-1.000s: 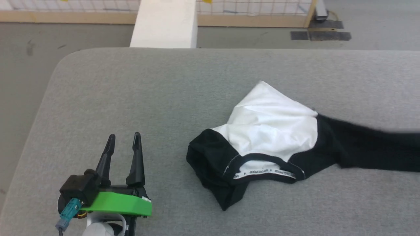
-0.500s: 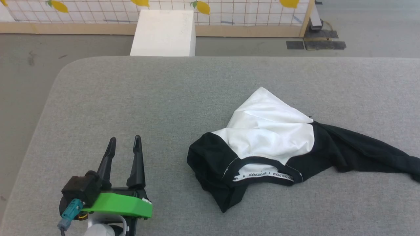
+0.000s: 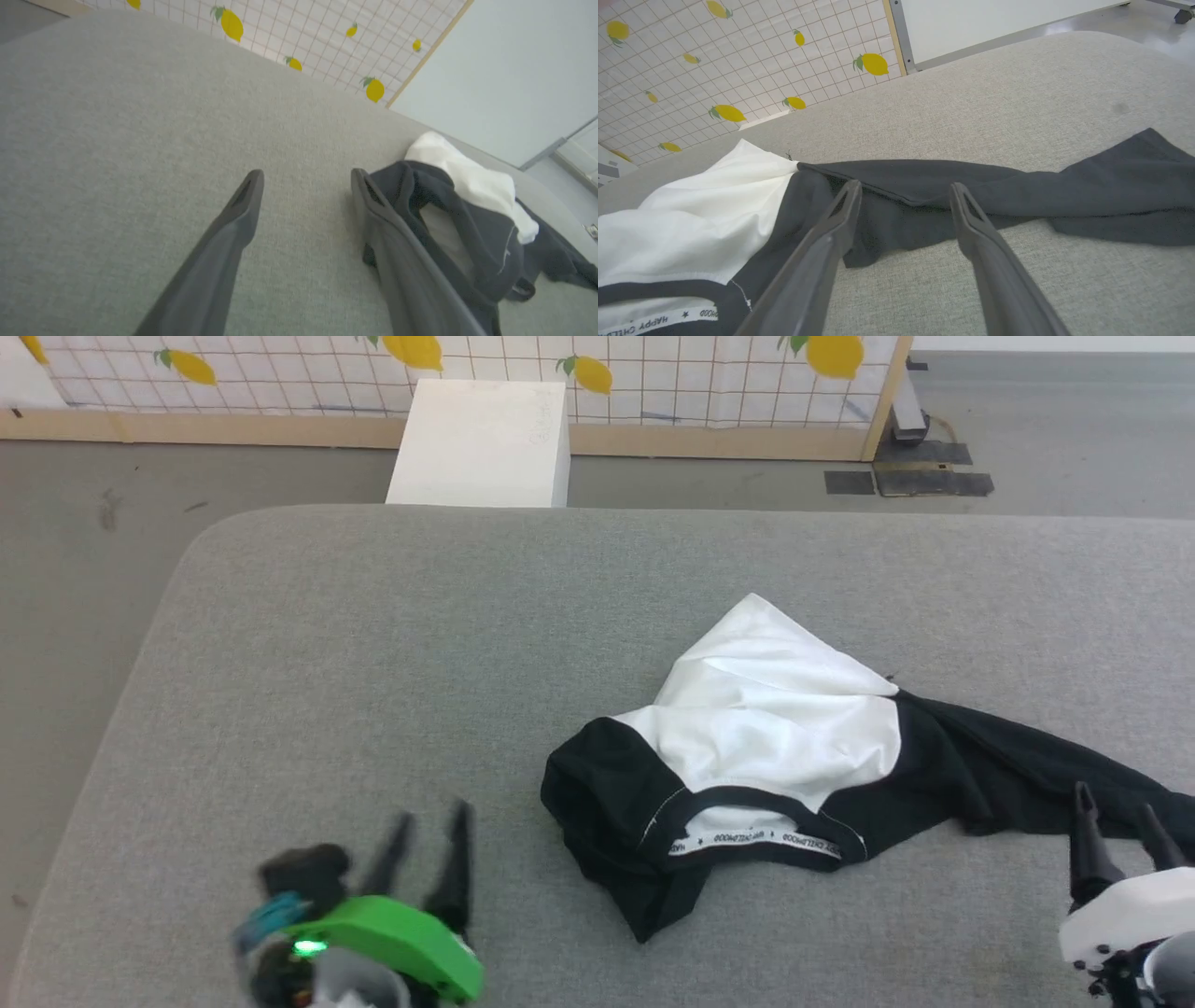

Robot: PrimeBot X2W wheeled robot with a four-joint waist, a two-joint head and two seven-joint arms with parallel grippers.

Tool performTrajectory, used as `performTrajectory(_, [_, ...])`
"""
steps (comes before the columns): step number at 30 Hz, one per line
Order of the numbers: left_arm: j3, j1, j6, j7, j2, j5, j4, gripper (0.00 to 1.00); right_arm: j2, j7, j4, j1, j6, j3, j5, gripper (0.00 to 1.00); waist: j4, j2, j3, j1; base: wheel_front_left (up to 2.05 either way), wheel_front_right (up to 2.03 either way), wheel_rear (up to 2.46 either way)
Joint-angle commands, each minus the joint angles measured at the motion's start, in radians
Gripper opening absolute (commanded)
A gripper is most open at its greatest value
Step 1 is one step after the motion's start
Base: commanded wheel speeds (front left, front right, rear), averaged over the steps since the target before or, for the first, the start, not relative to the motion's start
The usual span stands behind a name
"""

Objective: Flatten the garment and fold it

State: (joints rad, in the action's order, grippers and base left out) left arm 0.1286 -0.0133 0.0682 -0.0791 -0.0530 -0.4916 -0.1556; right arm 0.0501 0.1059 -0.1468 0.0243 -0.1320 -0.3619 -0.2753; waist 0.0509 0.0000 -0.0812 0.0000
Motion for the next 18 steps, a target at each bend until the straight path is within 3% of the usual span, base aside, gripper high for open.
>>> performTrajectory(1, [0.017,-0.024,-0.003,0.057,0.002,-0.013,-0.012,1.00,0.000,-0.013,-0.006,-0.004,0.001,0.008,-0.004,1.00,-0.006,0.0000,-0.003,0.0000,0.00,0.00,0.00])
performTrajectory(7, [0.090,-0.092,-0.023,0.330,0.002,-0.090,-0.012,1.00,0.000,-0.023,-0.013,0.023,0.001,0.019,0.027,1.00,-0.031,0.0000,-0.022,0.0000,0.00,0.00,0.00])
performTrajectory(11, [0.136,-0.114,-0.028,0.443,-0.001,-0.102,0.020,1.00,0.000,-0.026,-0.010,0.031,0.001,0.018,0.036,1.00,-0.047,0.0000,-0.040,0.0000,0.00,0.00,0.00])
performTrajectory(15, [0.151,-0.119,-0.030,0.461,-0.001,-0.108,0.020,1.00,0.000,-0.032,-0.015,0.030,0.001,0.020,0.031,1.00,-0.055,0.0000,-0.050,0.0000,0.00,0.00,0.00])
performTrajectory(16, [0.156,-0.121,-0.030,0.462,-0.002,-0.103,0.016,0.42,0.000,-0.033,-0.016,0.030,0.001,0.021,0.030,1.00,-0.056,0.0000,-0.052,0.0000,0.00,0.00,0.00])
performTrajectory(17, [0.160,-0.123,-0.029,0.460,-0.002,-0.101,0.012,0.00,0.000,-0.035,-0.017,0.030,0.001,0.023,0.029,1.00,-0.057,0.0000,-0.054,0.0000,0.00,0.00,0.00])
performTrajectory(18, [0.162,-0.125,-0.028,0.455,-0.002,-0.099,0.008,0.00,0.000,-0.036,-0.018,0.030,0.001,0.025,0.028,1.00,-0.058,0.0000,-0.056,0.0000,0.00,0.00,0.00])
